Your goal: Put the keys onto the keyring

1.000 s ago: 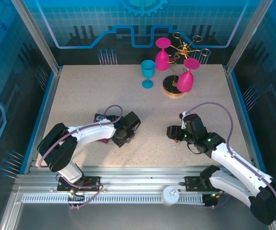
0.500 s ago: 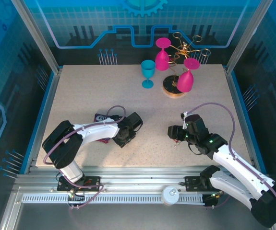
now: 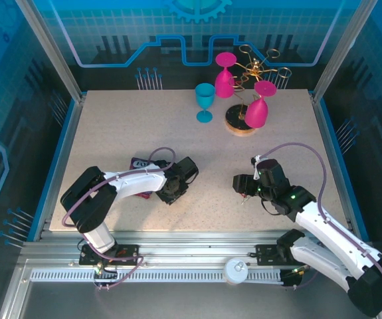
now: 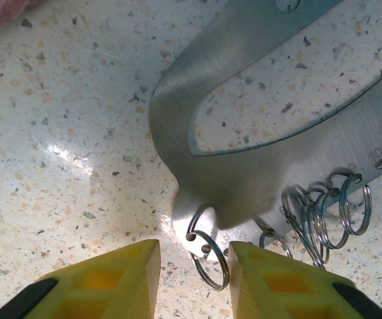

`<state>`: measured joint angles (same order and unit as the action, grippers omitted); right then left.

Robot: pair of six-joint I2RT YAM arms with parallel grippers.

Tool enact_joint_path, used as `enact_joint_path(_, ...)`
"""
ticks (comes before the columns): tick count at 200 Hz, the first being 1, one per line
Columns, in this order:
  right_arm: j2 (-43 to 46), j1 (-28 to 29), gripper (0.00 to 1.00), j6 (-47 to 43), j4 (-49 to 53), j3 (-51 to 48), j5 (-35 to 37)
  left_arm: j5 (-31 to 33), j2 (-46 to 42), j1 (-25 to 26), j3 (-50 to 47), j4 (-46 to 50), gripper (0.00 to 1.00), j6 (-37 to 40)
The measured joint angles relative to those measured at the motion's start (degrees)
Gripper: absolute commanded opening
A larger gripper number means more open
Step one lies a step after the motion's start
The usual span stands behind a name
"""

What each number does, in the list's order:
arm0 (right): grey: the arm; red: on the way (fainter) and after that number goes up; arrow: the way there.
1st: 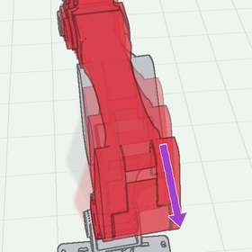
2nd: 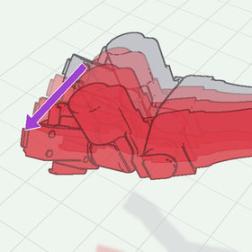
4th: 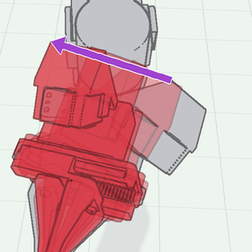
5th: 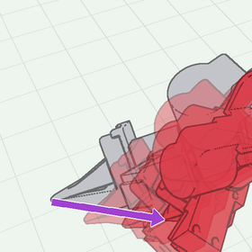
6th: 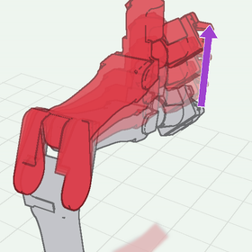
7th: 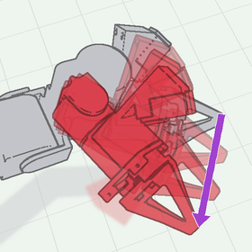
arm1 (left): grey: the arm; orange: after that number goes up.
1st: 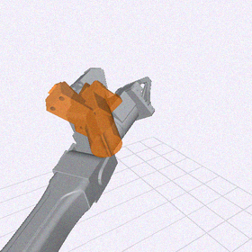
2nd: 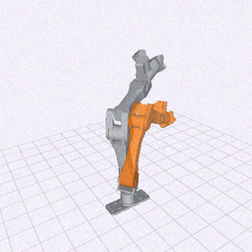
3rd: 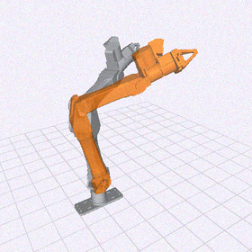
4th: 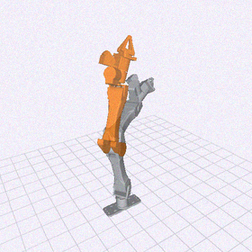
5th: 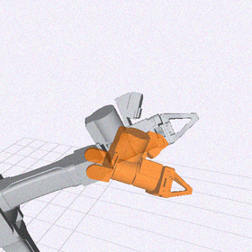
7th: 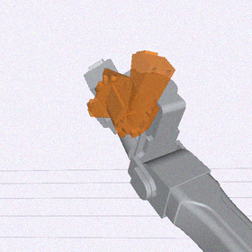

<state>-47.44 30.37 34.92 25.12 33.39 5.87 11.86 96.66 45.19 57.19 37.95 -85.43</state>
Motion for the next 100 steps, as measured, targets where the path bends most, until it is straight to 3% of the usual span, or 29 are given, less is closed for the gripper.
enact_joint_path(75, 0.2, 0.0, 0.65, -0.1, 0.6, 0.0, 0.2, -0.3, 0.1, 0.0, 0.0, 0.8, 0.21, -0.1)
enact_joint_path(100, 0.4, 0.0, 0.65, -0.2, 0.6, 0.0, 0.2, -0.3, 0.1, 0.0, 0.0, 1.0, 0.14, 0.0)
